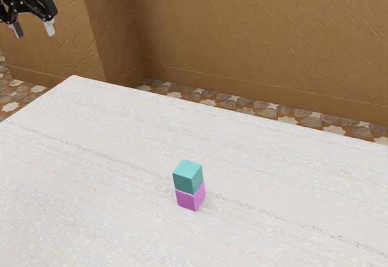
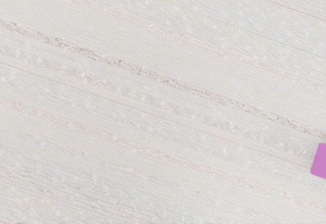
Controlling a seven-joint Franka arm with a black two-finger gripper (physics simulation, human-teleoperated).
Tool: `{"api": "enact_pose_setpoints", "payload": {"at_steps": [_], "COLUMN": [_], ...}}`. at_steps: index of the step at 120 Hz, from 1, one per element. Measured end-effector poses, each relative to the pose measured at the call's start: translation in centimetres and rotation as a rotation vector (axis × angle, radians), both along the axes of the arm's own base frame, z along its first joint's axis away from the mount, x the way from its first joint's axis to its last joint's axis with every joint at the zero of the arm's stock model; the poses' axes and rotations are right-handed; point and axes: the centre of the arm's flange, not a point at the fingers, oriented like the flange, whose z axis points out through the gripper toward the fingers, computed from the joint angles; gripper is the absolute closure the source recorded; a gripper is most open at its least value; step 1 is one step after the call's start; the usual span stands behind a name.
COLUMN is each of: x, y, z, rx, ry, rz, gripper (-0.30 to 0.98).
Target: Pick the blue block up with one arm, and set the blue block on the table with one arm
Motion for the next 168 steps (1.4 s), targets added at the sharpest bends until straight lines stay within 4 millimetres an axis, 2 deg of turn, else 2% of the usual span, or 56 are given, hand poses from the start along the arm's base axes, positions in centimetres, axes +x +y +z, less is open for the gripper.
{"api": "enact_pose_setpoints", "payload": {"at_steps": [24,31,37,42,46,54,64,75,85,95,123,129,136,168], "x": [-0.1,-2.7,-4.6,-5.7,-5.5,-2.4,0.0,3.4,6.4,7.9,10.0,10.1,10.2,12.0], "y": [0.0,-1.3,-2.8,-4.0,-4.6,-4.8,-5.3,-4.0,-3.8,-3.4,-2.5,-2.7,-3.9,-13.7], "z": [0.1,5.3,8.5,10.2,10.2,7.3,4.0,-0.9,-5.9,-9.7,-18.8,-20.0,-21.2,-22.4], "rx": [-0.002,0.025,0.04,0.045,0.045,0.039,0.03,0.034,0.035,0.035,0.034,0.031,0.021,0.025], "ry": [0.004,-0.097,-0.164,-0.199,-0.2,-0.147,-0.09,-0.025,0.022,0.041,0.057,0.053,0.043,-0.012], "rz": [-0.008,-0.03,-0.057,-0.084,-0.098,-0.102,-0.11,-0.089,-0.096,-0.1,-0.118,-0.125,-0.151,-0.293], "gripper": [0.02,0.02,0.02,0.02,0.02,0.02,0.02,0.02,0.02,0.02,0.02,0.02,0.02,0.02]}}
